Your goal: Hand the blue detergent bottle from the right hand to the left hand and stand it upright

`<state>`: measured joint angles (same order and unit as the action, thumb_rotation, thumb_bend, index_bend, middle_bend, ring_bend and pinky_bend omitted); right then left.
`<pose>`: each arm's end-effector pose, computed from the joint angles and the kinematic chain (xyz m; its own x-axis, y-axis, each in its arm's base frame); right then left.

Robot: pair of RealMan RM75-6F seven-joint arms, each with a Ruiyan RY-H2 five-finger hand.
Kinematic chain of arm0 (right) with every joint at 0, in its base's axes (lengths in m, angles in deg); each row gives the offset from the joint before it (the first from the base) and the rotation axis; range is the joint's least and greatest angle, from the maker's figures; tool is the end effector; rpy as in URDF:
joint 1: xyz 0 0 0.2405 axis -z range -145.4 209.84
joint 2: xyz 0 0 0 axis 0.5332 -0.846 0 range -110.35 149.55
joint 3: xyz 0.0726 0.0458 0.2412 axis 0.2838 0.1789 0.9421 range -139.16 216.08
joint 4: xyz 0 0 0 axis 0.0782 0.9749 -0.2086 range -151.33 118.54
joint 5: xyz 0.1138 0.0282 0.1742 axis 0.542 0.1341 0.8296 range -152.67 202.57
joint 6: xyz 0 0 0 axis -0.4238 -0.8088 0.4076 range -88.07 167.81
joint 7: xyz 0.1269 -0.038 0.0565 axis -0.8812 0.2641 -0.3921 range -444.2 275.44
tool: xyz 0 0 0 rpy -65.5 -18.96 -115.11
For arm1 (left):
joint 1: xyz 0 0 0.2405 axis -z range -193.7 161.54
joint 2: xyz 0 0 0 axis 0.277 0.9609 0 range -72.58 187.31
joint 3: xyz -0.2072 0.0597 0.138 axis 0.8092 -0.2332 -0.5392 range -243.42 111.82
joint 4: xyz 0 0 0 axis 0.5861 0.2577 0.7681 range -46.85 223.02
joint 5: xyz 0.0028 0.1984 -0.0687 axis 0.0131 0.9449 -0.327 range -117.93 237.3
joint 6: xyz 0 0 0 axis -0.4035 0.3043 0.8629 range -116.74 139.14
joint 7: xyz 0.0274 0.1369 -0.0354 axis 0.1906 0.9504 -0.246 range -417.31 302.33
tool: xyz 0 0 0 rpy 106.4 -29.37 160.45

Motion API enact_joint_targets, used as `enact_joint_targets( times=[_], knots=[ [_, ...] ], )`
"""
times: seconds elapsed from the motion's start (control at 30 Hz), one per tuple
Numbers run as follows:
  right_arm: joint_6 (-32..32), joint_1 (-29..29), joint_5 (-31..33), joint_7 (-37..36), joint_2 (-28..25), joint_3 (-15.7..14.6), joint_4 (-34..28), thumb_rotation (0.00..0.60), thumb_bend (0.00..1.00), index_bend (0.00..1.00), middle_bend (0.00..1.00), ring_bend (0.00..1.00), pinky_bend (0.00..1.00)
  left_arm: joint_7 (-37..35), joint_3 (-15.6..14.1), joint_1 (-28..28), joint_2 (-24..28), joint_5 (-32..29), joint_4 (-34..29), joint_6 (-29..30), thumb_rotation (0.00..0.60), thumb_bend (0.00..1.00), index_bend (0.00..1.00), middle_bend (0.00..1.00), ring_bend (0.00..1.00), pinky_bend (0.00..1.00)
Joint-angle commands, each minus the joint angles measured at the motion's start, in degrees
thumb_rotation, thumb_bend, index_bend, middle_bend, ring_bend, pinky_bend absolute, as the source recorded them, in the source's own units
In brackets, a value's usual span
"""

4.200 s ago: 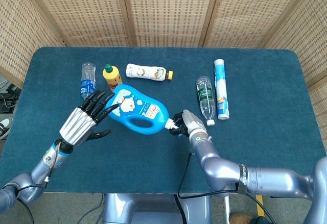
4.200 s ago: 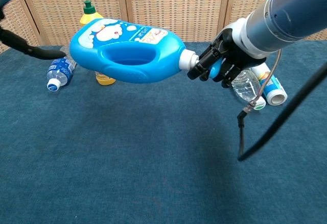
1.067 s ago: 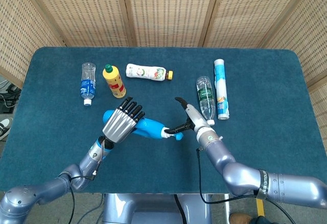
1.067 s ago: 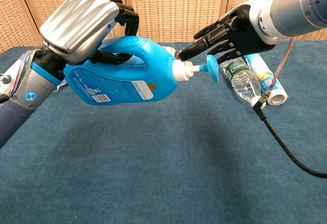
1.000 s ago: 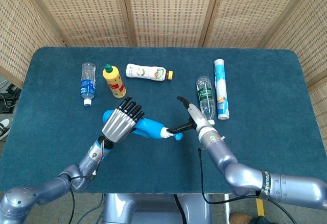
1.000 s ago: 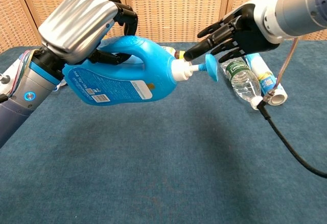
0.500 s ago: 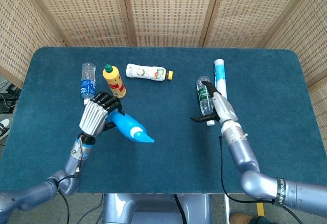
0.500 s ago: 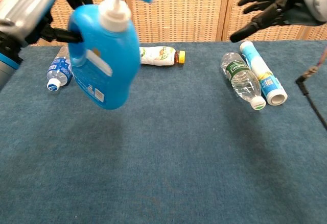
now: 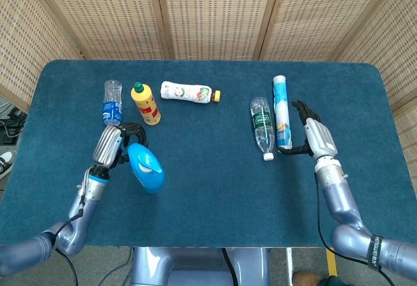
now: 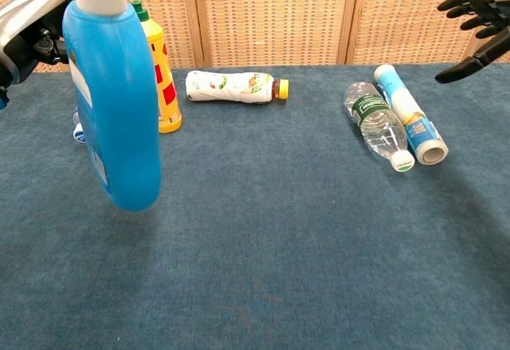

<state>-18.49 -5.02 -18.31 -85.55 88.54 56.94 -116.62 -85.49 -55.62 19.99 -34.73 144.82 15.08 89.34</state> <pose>-0.1857 -0.3593 0.1079 -0.1116 -0.1898 0.9755 -0.9927 0.0668 -0.1006 -0.1618 0.3382 0.0310 -0.2170 0.1183 0.9690 0.8555 -0.4551 0.2471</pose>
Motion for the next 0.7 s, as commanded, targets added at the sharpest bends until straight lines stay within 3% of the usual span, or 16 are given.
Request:
enact_joint_targets(
  times=[0.03, 0.43, 0.7],
  knots=[
    [0.41, 2.36, -3.93, -3.25, 0.32, -1.36, 2.6, 0.6, 0.0, 0.0, 0.0, 0.0, 0.0, -5.29, 0.2, 0.56, 2.3, -1.61, -2.12, -4.11, 0.6, 0.74, 0.72, 0.61, 0.54, 0.79],
    [-1.31, 4.93, -9.15, -4.89, 0.3, -2.16, 5.21, 0.6, 0.0, 0.0, 0.0, 0.0, 0.0, -13.48, 1.99, 2.17, 3.38, -3.48, -6.98, -9.79, 0.6, 0.74, 0.72, 0.61, 0.55, 0.79],
    [-6.34, 6.08, -13.49, -1.56, 3.04, -3.23, 10.32, 0.6, 0.0, 0.0, 0.0, 0.0, 0.0, -14.1, 3.98, 4.6, 3.02, -5.47, -10.66, -14.27, 0.6, 0.74, 0.72, 0.61, 0.55, 0.79]
  ],
)
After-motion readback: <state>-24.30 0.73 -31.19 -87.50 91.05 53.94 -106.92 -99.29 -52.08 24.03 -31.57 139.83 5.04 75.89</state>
